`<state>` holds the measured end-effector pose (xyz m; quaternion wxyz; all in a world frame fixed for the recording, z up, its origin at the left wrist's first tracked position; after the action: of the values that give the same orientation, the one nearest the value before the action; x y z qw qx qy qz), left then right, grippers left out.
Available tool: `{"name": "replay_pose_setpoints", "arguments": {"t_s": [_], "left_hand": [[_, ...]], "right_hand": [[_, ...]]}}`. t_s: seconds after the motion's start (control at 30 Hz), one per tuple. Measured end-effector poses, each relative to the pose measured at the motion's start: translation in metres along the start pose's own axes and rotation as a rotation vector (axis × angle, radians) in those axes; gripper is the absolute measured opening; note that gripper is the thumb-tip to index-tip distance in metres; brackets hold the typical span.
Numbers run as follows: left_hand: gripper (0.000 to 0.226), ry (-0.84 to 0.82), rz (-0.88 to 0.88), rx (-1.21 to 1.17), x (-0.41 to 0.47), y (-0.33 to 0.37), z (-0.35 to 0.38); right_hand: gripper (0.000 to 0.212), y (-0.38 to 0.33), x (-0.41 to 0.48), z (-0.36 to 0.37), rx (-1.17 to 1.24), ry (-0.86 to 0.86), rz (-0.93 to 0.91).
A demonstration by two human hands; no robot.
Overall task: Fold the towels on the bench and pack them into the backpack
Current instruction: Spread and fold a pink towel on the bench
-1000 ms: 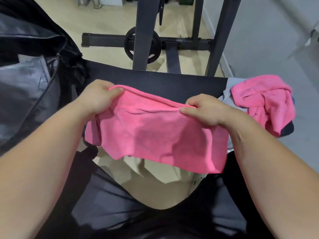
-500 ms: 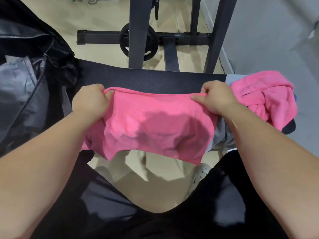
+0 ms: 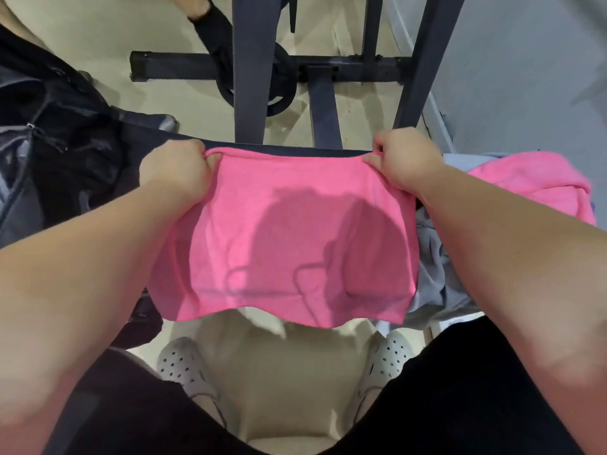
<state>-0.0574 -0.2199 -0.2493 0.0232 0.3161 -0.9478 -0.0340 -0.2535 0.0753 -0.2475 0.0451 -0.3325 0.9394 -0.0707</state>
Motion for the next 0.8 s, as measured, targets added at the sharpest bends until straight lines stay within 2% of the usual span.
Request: {"name": "replay_pose_setpoints", "arguments": {"t_s": [0.17, 0.27, 0.37, 0.43, 0.53, 0.6, 0.8], "left_hand": [[0.043, 0.011, -0.038, 0.005, 0.011, -0.006, 0.009], [0.045, 0.013, -0.046, 0.062, 0.006, 0.001, 0.007], [0.046, 0.054, 0.017, 0.017, -0.014, 0.029, -0.006], [0.052, 0.046, 0.096, -0.058, -0.038, 0.053, -0.010], [0.071, -0.135, 0.153, -0.132, -0.077, 0.081, 0.018], [0.082, -0.211, 0.147, -0.105, -0.095, 0.086, 0.042], [0.090, -0.207, 0.200, -0.017, -0.090, 0.088, 0.060]], "right_hand": [[0.032, -0.005, 0.013, 0.001, -0.095, 0.058, 0.056], [0.046, -0.023, 0.001, -0.004, -0.145, 0.135, 0.077], [0.053, -0.055, -0.026, -0.005, -0.056, 0.182, 0.039], [0.064, -0.070, -0.046, 0.012, -0.021, 0.078, 0.051], [0.081, -0.069, -0.075, 0.058, 0.032, -0.185, 0.138], [0.088, -0.061, -0.088, 0.073, -0.019, -0.185, 0.146], [0.102, -0.038, -0.087, 0.068, -0.048, -0.124, 0.078]]}}
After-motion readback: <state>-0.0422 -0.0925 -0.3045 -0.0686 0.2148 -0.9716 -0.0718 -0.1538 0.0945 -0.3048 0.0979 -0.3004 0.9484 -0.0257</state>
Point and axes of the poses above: each hand's wrist, its own x-axis towards the middle knuckle, its own z-axis out of the palm, y = z × x, the point moved 10 cm from there along x, towards the middle knuckle, and after that the axes turned 3 degrees about -z, right-handed, at the moved point
